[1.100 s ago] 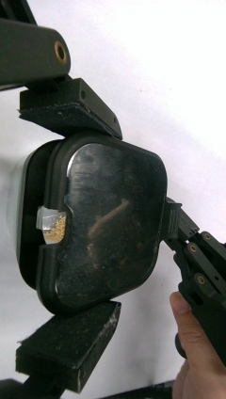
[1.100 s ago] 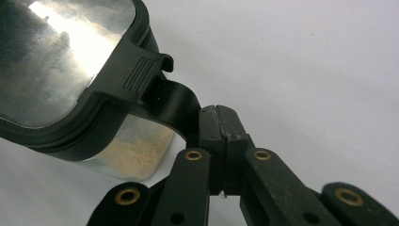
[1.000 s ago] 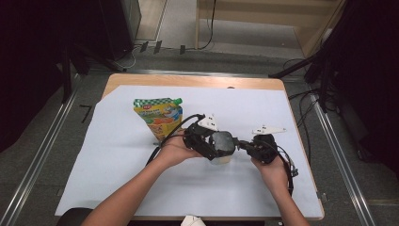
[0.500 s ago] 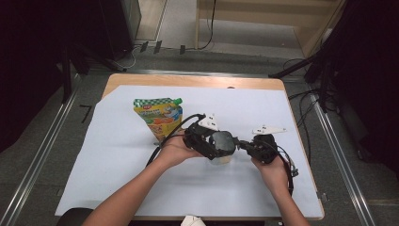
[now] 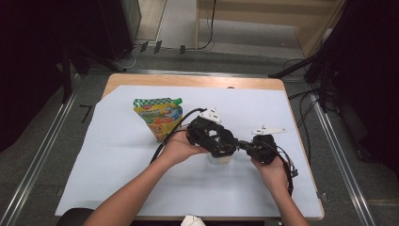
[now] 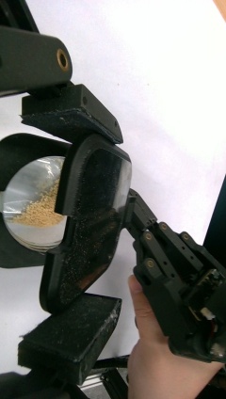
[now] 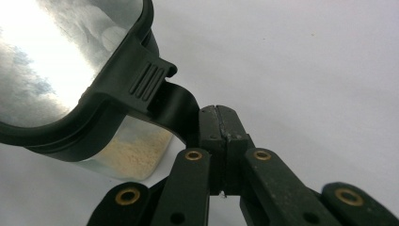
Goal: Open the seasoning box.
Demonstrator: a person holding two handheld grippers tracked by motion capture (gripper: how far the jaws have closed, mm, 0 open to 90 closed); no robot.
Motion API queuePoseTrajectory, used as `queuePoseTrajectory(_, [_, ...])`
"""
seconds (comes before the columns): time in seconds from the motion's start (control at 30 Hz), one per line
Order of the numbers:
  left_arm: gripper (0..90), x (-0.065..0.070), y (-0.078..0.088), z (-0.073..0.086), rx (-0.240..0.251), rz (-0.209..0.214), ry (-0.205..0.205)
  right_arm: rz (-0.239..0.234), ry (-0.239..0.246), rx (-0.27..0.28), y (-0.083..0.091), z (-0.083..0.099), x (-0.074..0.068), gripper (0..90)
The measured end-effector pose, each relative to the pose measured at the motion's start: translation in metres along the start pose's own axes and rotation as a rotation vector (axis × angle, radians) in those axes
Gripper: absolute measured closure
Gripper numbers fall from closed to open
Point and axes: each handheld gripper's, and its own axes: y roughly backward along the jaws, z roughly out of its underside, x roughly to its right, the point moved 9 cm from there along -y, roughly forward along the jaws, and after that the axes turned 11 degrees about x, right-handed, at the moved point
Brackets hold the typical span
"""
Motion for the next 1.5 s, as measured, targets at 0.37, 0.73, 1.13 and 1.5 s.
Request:
queuePoseTrajectory(0.37, [19.6,0.004,-0.01,-0.019,0.025,0.013,0.005,0.005,0.003,0.016,0.001,-0.002,-0.001,90.0])
queuePoseTrajectory(0.73, [20.5,0.012,-0.03,-0.036,0.034,0.034,-0.014,-0.004,-0.003,0.029,0.003,-0.003,-0.002,90.0])
queuePoseTrajectory(1.13, [44.6,0.02,-0.032,-0.034,0.044,0.076,-0.018,-0.043,-0.03,0.038,0.003,-0.003,-0.008,90.0])
queuePoseTrajectory(1.5, [46.7,0.022,-0.021,-0.027,0.038,0.079,-0.009,-0.044,-0.023,0.059,0.004,-0.006,-0.012,90.0])
